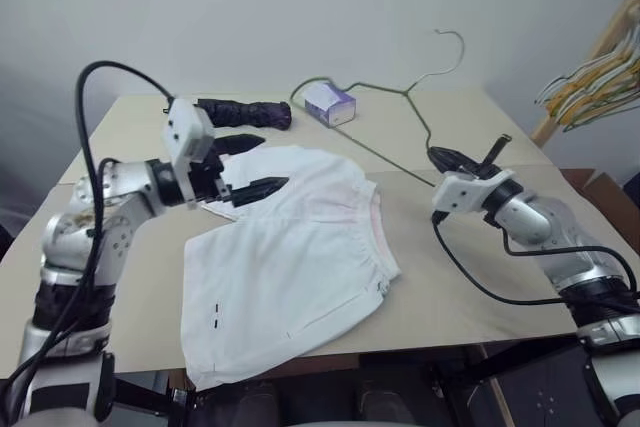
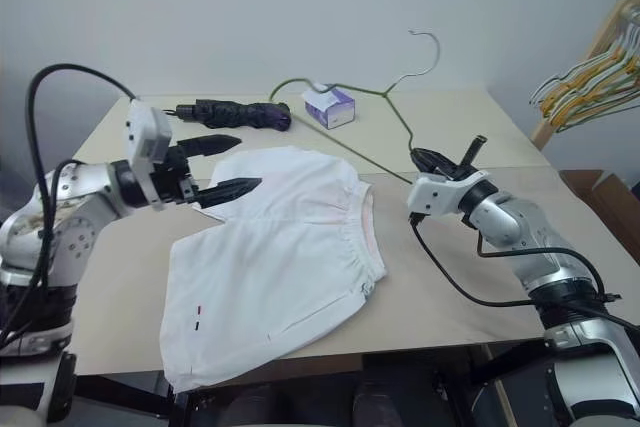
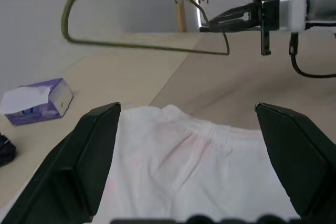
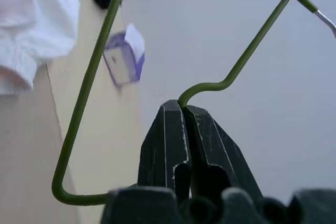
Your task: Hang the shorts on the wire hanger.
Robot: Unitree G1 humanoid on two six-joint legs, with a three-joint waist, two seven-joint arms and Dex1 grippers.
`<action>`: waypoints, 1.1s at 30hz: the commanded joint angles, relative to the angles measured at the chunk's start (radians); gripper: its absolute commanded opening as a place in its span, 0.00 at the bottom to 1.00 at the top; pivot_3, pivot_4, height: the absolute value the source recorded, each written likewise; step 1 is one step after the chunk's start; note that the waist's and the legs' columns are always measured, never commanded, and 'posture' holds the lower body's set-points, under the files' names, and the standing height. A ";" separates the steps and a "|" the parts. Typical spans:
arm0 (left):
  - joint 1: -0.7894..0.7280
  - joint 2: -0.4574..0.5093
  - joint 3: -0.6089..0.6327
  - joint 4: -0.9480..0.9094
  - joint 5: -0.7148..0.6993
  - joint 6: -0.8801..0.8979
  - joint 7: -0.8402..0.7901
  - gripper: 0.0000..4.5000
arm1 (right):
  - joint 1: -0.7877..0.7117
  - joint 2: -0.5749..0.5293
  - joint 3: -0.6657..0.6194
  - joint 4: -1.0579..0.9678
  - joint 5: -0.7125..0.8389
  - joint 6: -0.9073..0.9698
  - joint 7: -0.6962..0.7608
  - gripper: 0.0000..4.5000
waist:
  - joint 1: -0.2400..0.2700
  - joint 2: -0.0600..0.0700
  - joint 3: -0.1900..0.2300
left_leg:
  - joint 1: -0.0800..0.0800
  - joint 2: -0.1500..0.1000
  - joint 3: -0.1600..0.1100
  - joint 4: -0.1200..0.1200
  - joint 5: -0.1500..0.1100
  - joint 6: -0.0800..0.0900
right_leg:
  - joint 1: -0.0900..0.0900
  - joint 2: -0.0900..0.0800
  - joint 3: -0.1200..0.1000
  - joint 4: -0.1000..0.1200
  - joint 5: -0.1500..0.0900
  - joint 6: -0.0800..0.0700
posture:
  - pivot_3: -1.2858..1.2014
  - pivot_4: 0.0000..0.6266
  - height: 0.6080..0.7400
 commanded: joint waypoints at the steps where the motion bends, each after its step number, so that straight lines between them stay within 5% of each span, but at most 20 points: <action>1: -0.081 -0.011 -0.026 0.068 0.028 -0.023 -0.037 0.98 | -0.058 -0.056 0.010 0.055 -0.140 -0.162 -0.111 0.01 | -0.010 0.000 0.000 | 0.000 0.000 0.000 0.000 0.000 0.000 | 0.000 0.000 0.000 0.000 0.000 0.000 | 0.49 0.00 1.00; 8: -0.163 0.003 -0.104 0.180 0.085 0.005 -0.136 0.98 | -0.118 -0.087 0.037 0.097 -0.331 -0.271 -0.274 0.01 | -0.076 0.000 0.000 | 0.000 -0.001 -0.001 0.000 0.000 0.000 | 0.000 0.000 0.002 0.000 0.002 -0.003 | 0.47 0.00 1.00; 21: -0.180 0.019 -0.307 0.309 0.320 -0.106 -0.285 0.98 | -0.182 -0.075 0.052 0.117 -0.382 -0.311 -0.302 0.01 | -0.142 0.000 0.000 | 0.002 -0.001 -0.004 0.001 0.000 0.000 | 0.002 0.000 0.002 0.002 0.003 -0.001 | 0.47 0.00 1.00; 24: -0.183 0.013 -0.329 0.323 0.361 -0.106 -0.286 0.85 | -0.191 -0.069 0.052 0.118 -0.380 -0.313 -0.301 0.00 | -0.142 0.000 0.000 | 0.002 -0.002 -0.005 0.001 0.000 0.000 | 0.002 0.000 0.002 0.003 0.002 -0.001 | 0.47 0.00 1.00; 33: -0.187 -0.016 -0.294 0.326 0.357 -0.089 -0.290 0.19 | -0.201 -0.068 0.061 0.117 -0.394 -0.320 -0.297 0.00 | -0.140 0.000 0.000 | 0.001 -0.002 -0.006 0.002 0.000 0.001 | 0.002 -0.001 0.002 0.003 0.003 0.000 | 0.47 0.00 1.00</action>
